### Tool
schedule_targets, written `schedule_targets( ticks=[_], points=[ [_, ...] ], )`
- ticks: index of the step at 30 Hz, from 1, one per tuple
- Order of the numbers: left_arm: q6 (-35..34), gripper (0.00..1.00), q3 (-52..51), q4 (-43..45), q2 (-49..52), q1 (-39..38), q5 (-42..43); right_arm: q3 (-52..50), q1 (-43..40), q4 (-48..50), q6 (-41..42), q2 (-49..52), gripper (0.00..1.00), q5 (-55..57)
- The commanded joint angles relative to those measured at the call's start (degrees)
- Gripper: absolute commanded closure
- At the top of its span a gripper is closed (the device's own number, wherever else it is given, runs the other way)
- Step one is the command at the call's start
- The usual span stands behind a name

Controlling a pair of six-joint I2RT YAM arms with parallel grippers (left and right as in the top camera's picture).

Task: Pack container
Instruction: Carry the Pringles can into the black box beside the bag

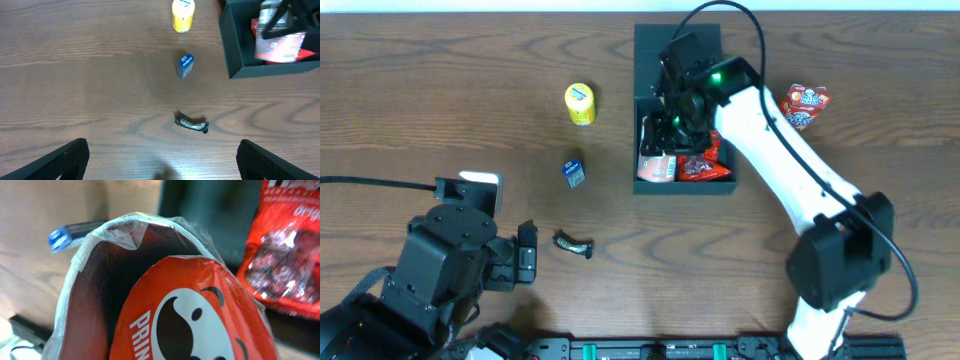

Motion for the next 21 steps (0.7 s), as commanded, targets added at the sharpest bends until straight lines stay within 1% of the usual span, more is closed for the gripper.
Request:
schedule_targets(
  ticks=[1,6,17,21],
  points=[
    [0.2,0.05,-0.1,-0.3,0.0,0.2,0.9,2.5,-1.9,0.1,-1.9,1.7,0.98,1.2],
    [0.2,0.05,-0.1,-0.2,0.0,0.2,0.9,2.5,-3.7,-1.0,-2.3,4.4,0.98,1.2],
    [0.2,0.05,-0.1,-0.2,0.0,0.2,1.3,2.5,-2.8,-1.4,-2.5,7.8,0.98,-0.4],
    [0.2,0.05,-0.1,-0.2,0.0,0.2,1.3,2.5,-2.5,-0.5,-2.3,9.7,0.98,-4.4]
  ],
)
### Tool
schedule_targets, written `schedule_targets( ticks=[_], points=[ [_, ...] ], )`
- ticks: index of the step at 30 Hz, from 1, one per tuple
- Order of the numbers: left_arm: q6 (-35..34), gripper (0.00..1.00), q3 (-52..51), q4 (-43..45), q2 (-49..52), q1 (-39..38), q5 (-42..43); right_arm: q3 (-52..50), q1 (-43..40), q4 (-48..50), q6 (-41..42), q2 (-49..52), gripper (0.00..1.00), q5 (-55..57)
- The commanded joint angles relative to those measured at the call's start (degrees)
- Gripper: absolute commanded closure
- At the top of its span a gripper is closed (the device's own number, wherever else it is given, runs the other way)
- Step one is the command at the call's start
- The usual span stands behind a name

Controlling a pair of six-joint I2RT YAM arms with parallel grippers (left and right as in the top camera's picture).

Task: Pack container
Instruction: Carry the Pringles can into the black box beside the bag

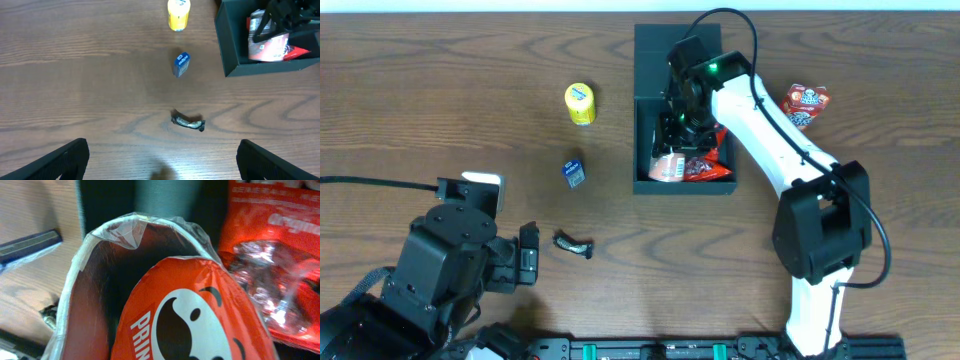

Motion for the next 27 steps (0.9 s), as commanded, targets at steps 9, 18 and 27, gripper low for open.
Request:
schedule_targets(
  ticks=[9,18,27],
  points=[
    [0.2,0.05,-0.1,-0.2,0.0,0.2,0.2,1.3,1.7,1.2,-0.7,4.1,0.99,-4.2],
    [0.2,0.05,-0.1,-0.2,0.0,0.2,0.2,1.3,2.8,2.7,-0.7,4.1,0.99,-4.2],
    [0.2,0.05,-0.1,-0.2,0.0,0.2,0.2,1.3,3.0,2.8,-1.0,4.1,0.58,-4.0]
  ],
)
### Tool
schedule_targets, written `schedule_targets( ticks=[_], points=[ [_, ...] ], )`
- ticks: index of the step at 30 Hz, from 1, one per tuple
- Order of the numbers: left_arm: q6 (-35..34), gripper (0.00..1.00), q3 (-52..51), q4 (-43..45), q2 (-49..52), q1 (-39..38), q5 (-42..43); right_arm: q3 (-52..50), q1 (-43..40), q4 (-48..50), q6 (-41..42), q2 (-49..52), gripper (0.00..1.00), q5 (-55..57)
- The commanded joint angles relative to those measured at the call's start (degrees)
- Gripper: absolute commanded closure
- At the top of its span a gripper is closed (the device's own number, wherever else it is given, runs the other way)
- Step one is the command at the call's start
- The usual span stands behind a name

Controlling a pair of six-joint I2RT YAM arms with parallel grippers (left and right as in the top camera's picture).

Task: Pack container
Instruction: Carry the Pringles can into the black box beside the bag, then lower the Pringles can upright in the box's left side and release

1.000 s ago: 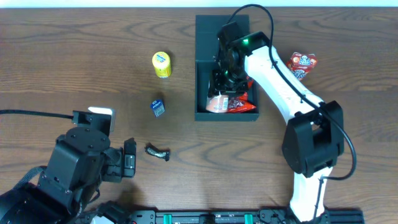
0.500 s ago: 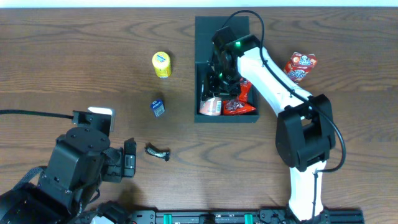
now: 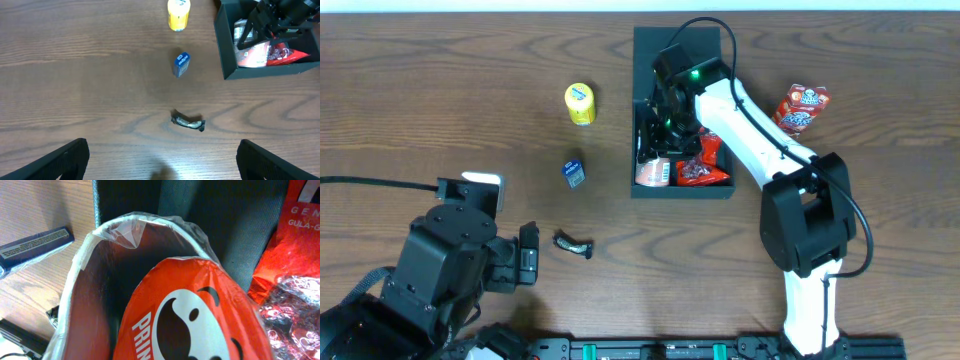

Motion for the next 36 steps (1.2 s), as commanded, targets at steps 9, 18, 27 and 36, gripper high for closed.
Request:
schedule_targets(
  ticks=[9,18,27,36],
  points=[
    [0.2,0.05,-0.1,-0.2,0.0,0.2,0.2,1.0,0.8,0.0,-2.4,0.7,0.01,-1.3],
    [0.2,0.05,-0.1,-0.2,0.0,0.2,0.2,1.9,1.1,0.2,-3.6,0.6,0.01,-1.3],
    [0.3,0.05,-0.1,-0.2,0.0,0.2,0.2,12.1,1.3,-5.2,-24.0,0.5,0.01,7.3],
    [0.4,0.05,-0.1,0.1,0.0,0.2,0.2,12.2,1.9,-2.1,-49.8,0.6,0.01,20.6]
  ],
)
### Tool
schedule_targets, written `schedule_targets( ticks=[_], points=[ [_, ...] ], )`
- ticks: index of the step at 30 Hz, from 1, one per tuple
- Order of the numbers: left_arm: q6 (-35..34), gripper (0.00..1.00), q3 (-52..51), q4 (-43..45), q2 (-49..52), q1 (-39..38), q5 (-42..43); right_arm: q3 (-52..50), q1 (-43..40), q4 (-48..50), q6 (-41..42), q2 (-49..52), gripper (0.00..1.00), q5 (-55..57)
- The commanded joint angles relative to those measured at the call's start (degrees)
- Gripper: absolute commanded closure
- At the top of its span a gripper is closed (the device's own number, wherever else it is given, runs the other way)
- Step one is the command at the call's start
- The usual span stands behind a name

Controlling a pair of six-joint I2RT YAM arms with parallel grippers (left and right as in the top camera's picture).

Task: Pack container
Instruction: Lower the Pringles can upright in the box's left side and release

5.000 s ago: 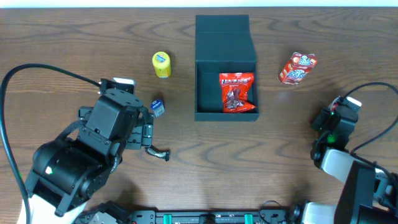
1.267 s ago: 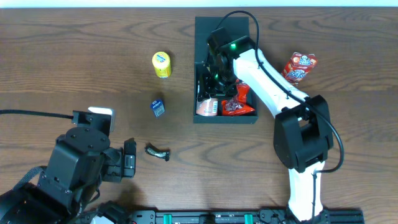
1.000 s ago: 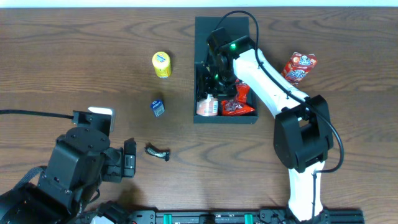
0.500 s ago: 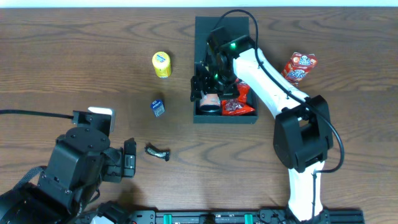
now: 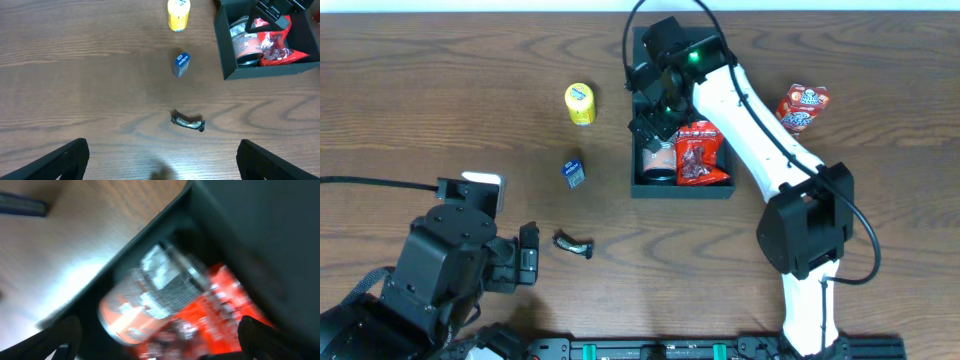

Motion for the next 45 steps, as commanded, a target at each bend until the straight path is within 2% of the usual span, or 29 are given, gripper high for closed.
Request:
schedule_targets(
  ticks=[1,6,23,45],
  points=[
    [0.4,0.05,-0.1,0.0,0.0,0.2,0.2,0.1,0.3,1.5,-12.9,0.6,0.01,4.0],
    [0.4,0.05,-0.1,0.0,0.0,0.2,0.2,0.1,0.2,4.2,-15.9,0.7,0.01,1.1],
    [0.4,0.05,-0.1,0.2,0.0,0.2,0.2,0.1,-3.5,0.3,-17.4,6.3,0.01,-11.1],
    [0.2,0.05,-0.1,1.0,0.0,0.2,0.2,0.1,-3.9,0.5,-18.0,7.0,0.01,-14.4]
  ],
)
